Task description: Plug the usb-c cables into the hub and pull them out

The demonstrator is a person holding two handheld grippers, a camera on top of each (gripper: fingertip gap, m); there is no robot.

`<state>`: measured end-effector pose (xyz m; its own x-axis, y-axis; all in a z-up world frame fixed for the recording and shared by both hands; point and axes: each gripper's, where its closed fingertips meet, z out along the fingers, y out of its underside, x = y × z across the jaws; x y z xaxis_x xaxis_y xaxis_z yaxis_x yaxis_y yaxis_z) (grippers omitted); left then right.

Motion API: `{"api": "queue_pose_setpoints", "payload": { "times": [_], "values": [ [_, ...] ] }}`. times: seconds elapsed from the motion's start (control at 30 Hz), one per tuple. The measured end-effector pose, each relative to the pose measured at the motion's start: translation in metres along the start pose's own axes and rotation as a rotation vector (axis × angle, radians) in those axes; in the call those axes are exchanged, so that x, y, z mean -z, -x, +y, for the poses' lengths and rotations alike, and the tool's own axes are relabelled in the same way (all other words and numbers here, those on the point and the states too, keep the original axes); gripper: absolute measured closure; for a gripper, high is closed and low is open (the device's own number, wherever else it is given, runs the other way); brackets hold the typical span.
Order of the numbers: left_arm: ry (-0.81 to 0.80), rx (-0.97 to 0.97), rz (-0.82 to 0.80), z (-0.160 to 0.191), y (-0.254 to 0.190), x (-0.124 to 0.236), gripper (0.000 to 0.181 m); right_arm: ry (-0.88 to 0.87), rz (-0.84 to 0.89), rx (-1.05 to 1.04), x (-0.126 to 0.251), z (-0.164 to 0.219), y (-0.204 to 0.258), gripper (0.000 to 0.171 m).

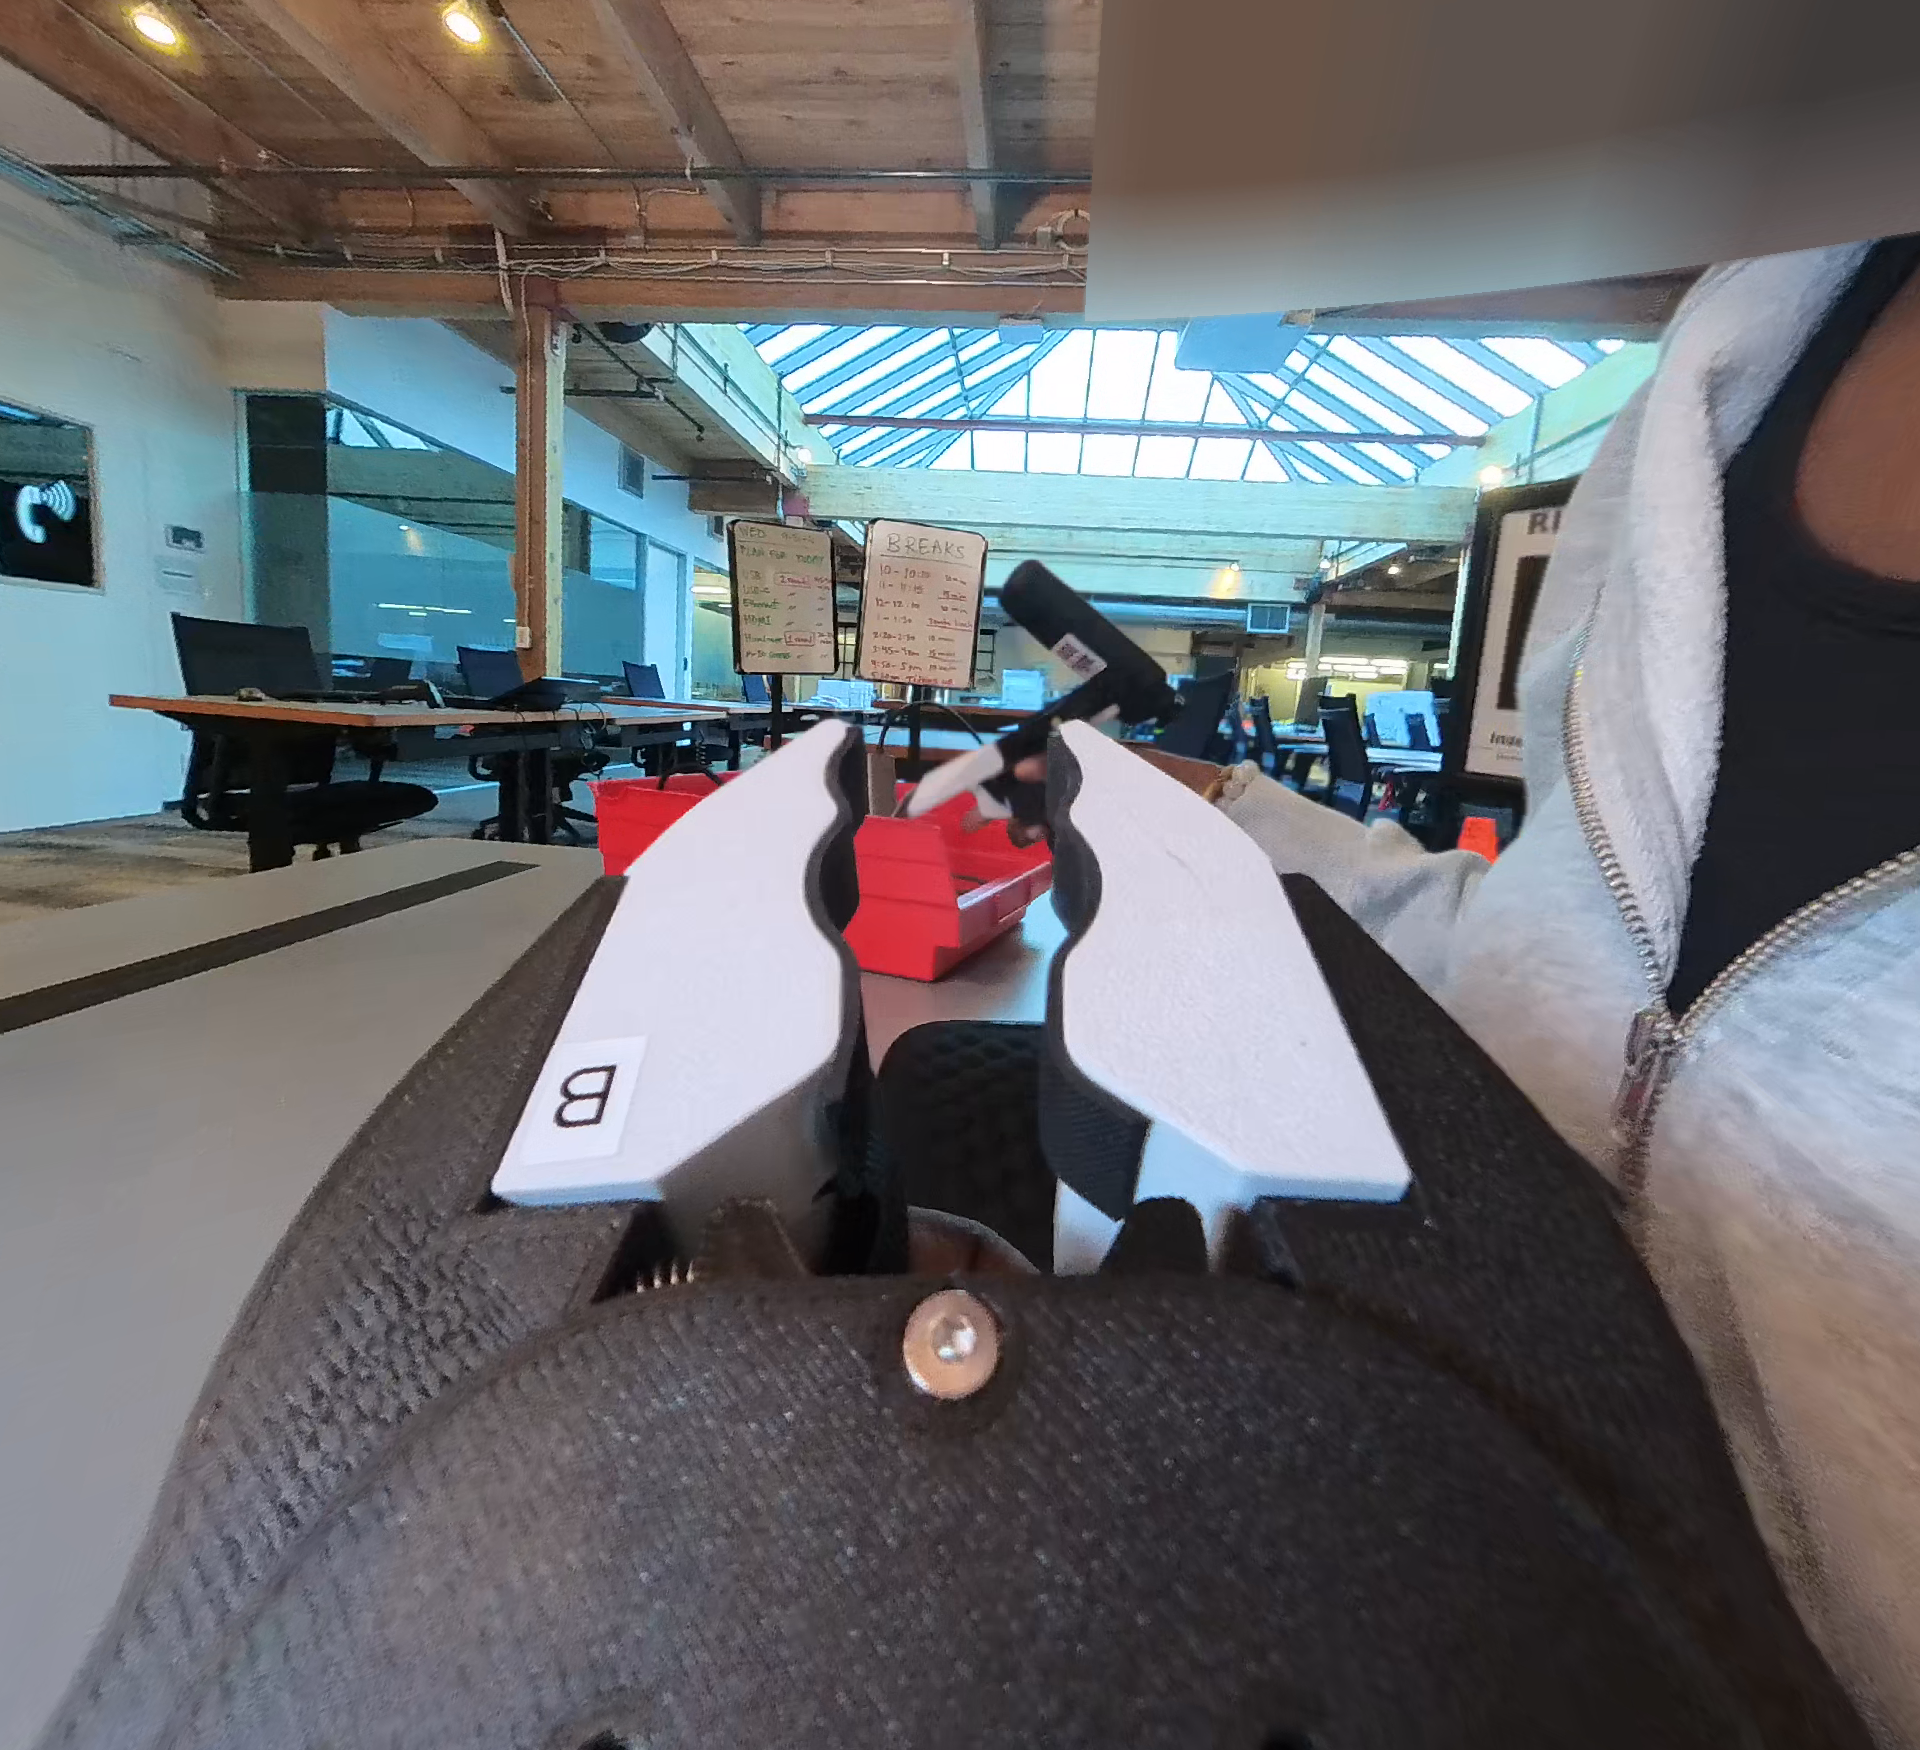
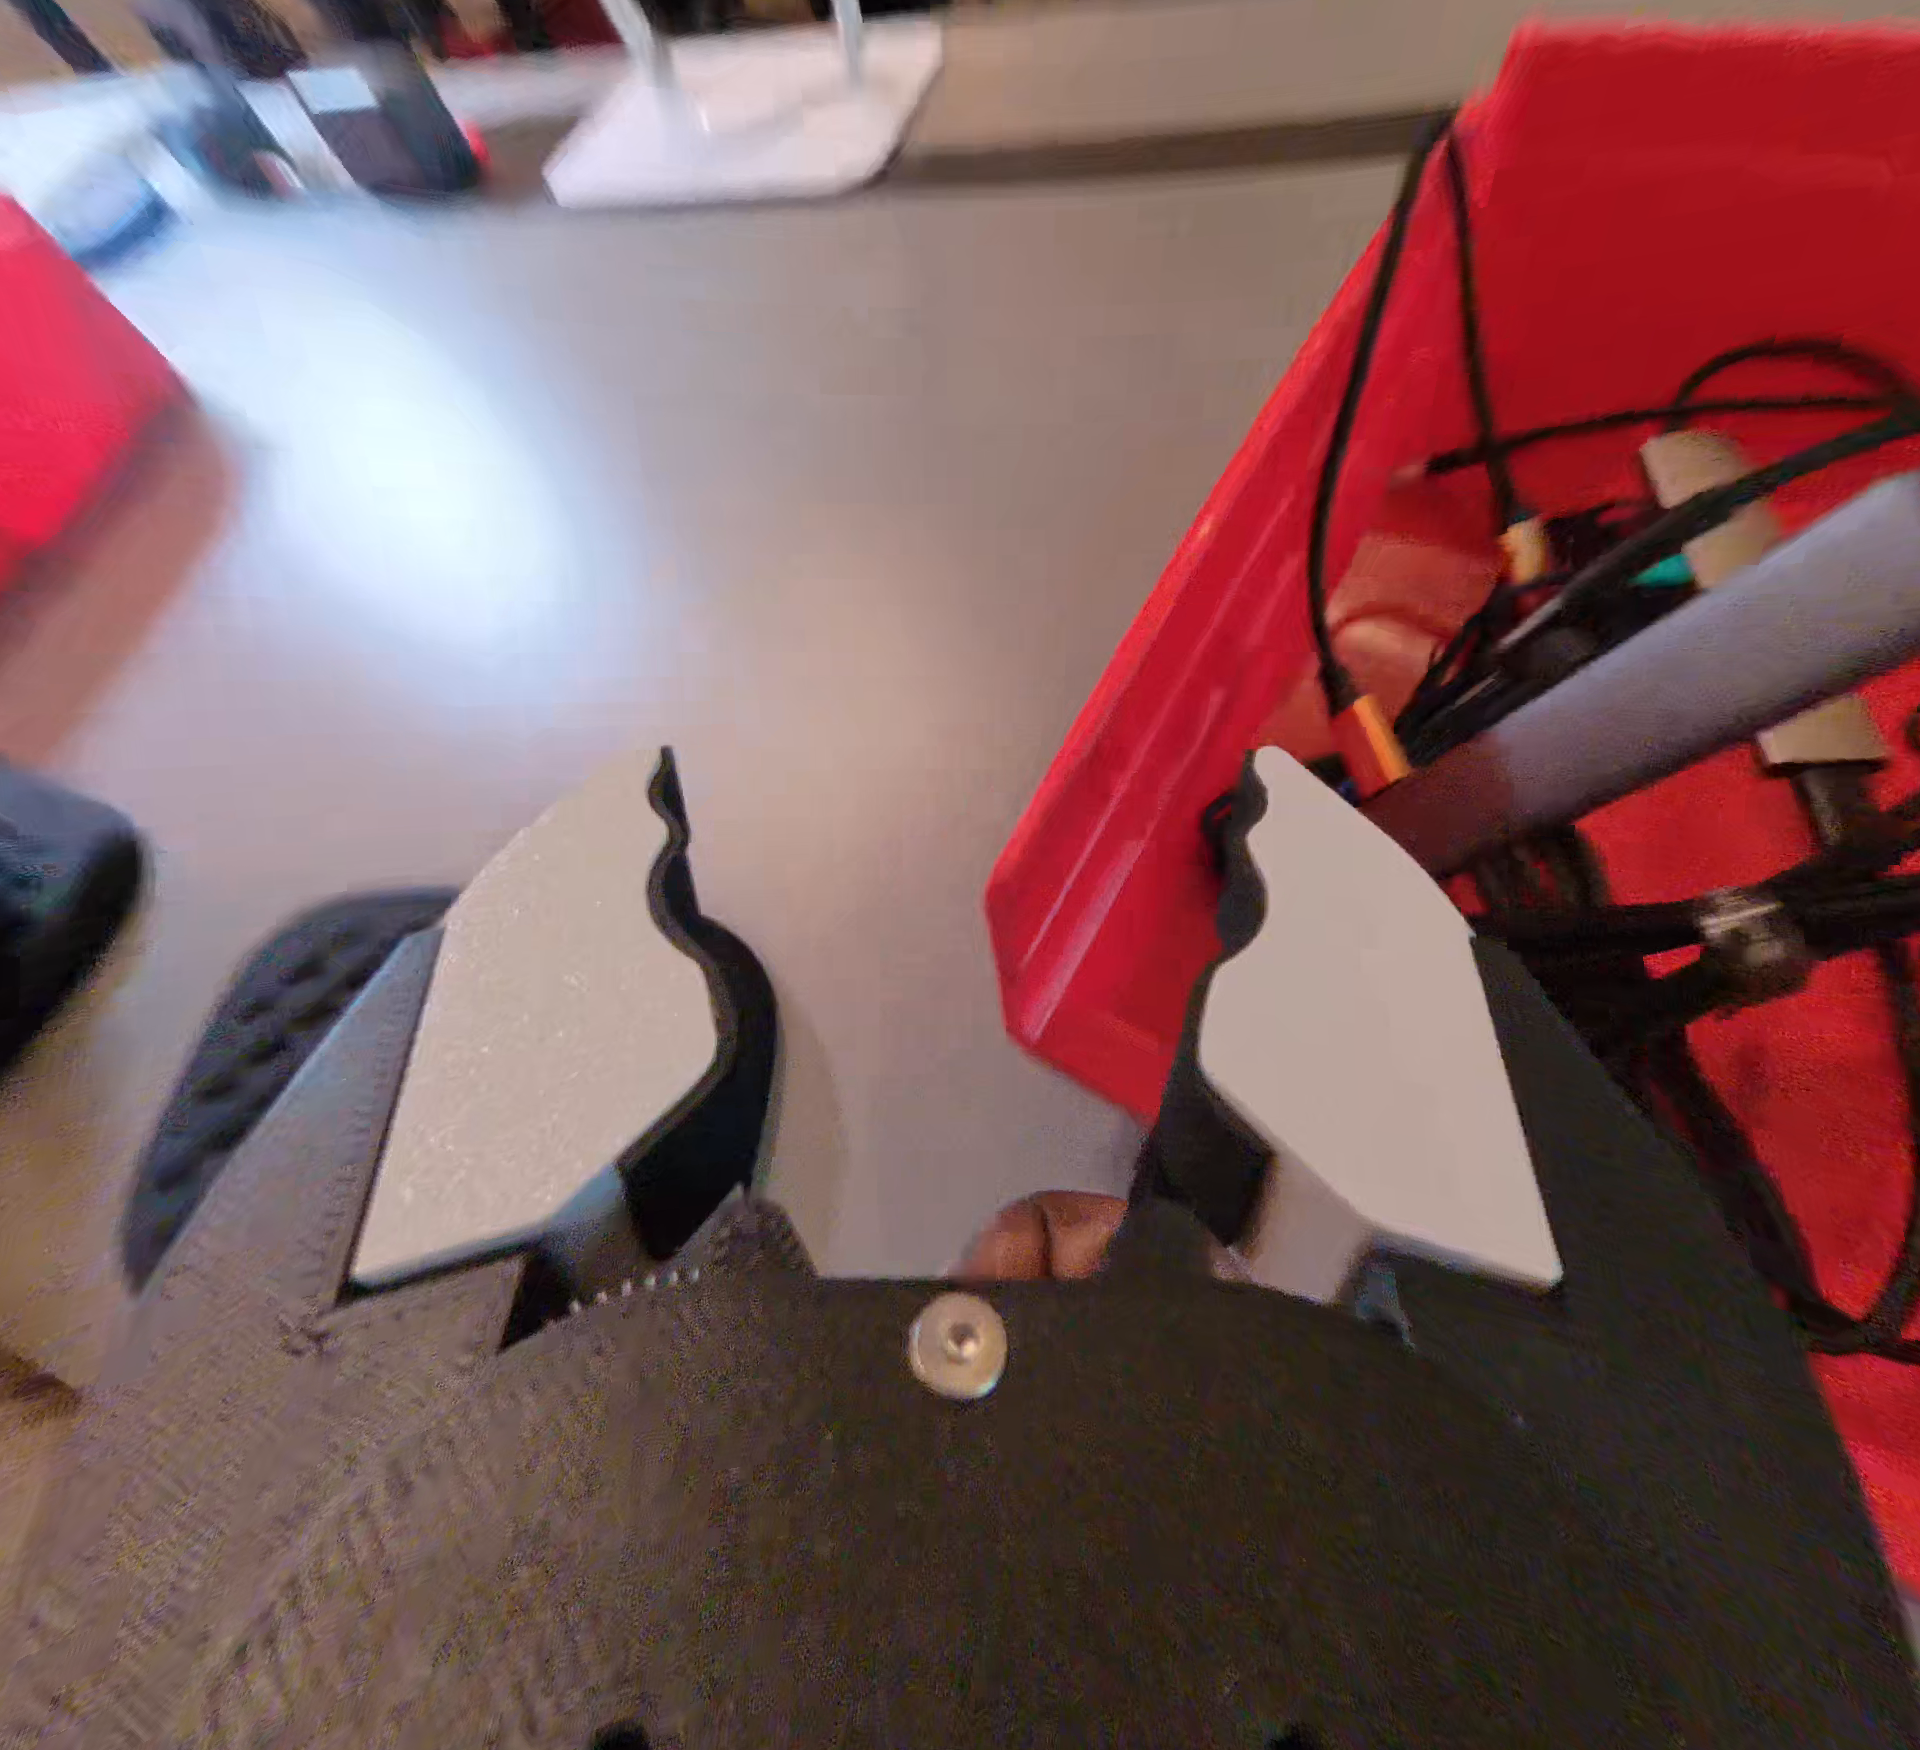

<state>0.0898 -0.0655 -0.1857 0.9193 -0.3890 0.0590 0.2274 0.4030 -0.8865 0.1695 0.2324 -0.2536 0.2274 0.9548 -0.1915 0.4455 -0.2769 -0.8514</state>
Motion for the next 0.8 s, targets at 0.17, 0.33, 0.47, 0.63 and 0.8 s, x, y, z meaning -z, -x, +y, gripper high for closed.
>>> {"api": "queue_pose_setpoints", "payload": {
  "times": [0.17, 0.33, 0.47, 0.63, 0.8],
  "values": [
    [-0.035, -0.129, -0.048, -0.015, 0.007, 0.003, 0.149, 0.106, 0.473, 0.197, -0.035, 0.024, -0.031, 0.15],
    [-0.007, -0.313, -0.105, -0.081, 0.014, 0.004, 0.149, 0.169, 0.616, 0.368, -0.054, 0.014, -0.023, 0.156],
    [0.168, -0.503, -0.341, -0.137, 0.024, 0.029, 0.149, 0.052, 0.533, 0.252, -0.073, 0.008, 0.004, 0.154],
    [-0.012, -0.461, -0.541, -0.19, 0.007, 0.084, 0.151, -0.034, 0.446, 0.293, -0.097, 0.008, 0.057, 0.157],
    [-0.169, -0.438, -0.607, -0.247, -0.021, 0.112, 0.151, -0.019, 0.323, 0.392, -0.12, 0.008, 0.12, 0.157]
  ]
}}
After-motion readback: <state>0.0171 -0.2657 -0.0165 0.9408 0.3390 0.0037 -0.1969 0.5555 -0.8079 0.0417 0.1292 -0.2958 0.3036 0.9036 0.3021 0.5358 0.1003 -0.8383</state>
